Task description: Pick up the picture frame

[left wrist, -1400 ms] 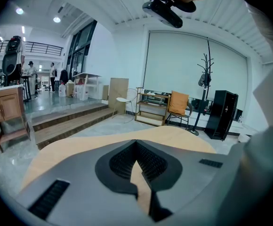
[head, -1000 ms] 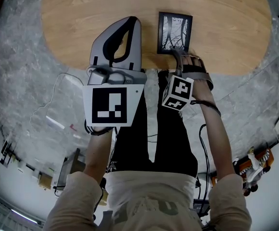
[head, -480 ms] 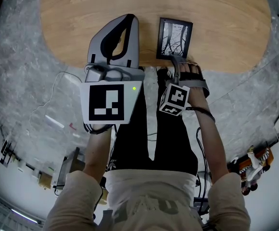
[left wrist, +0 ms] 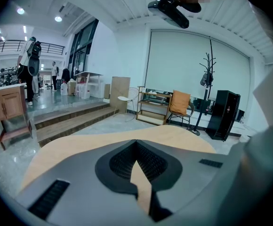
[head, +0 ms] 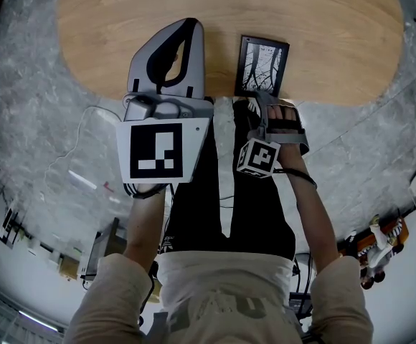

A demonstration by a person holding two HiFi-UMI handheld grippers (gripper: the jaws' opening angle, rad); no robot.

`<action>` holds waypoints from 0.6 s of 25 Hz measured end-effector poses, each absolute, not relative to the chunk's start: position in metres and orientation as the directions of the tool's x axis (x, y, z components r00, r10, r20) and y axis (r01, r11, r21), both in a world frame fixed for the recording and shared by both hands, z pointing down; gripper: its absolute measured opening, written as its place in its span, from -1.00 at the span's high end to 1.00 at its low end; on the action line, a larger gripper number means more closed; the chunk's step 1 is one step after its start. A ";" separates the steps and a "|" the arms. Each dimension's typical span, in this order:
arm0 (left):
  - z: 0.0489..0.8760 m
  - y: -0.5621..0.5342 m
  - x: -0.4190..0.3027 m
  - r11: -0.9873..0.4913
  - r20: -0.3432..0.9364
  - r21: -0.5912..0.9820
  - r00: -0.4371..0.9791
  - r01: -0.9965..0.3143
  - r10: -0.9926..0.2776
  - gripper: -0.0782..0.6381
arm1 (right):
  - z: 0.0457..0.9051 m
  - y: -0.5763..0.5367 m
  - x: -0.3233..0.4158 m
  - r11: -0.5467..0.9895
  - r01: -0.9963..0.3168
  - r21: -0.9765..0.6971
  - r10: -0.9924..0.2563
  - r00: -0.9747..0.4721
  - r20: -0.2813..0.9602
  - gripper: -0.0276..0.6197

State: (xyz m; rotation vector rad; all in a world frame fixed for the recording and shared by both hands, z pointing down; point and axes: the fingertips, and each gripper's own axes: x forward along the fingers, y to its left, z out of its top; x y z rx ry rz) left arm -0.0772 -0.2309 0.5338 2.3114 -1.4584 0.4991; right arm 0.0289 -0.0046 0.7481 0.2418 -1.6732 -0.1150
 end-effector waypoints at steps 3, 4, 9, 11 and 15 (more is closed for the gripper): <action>0.534 -0.235 -0.077 -0.403 0.475 0.112 0.405 -0.908 -0.781 0.76 | 0.744 -0.017 0.031 0.951 -0.113 0.287 -0.298 -0.098 0.949 0.31; 0.534 -0.235 -0.076 -0.403 0.477 0.113 0.406 -0.908 -0.780 0.76 | 0.744 -0.018 0.031 0.950 -0.114 0.291 -0.302 -0.097 0.948 0.31; 0.533 -0.233 -0.072 -0.407 0.479 0.113 0.408 -0.907 -0.777 0.76 | 0.742 -0.024 0.032 0.938 -0.149 0.314 -0.329 -0.097 0.939 0.45; 0.533 -0.231 -0.070 -0.410 0.479 0.111 0.410 -0.905 -0.776 0.76 | 0.741 -0.027 0.034 0.928 -0.164 0.334 -0.352 -0.096 0.931 0.60; 0.532 -0.225 -0.066 -0.414 0.475 0.100 0.409 -0.905 -0.779 0.76 | 0.740 -0.022 0.036 0.918 -0.173 0.356 -0.376 -0.101 0.921 0.64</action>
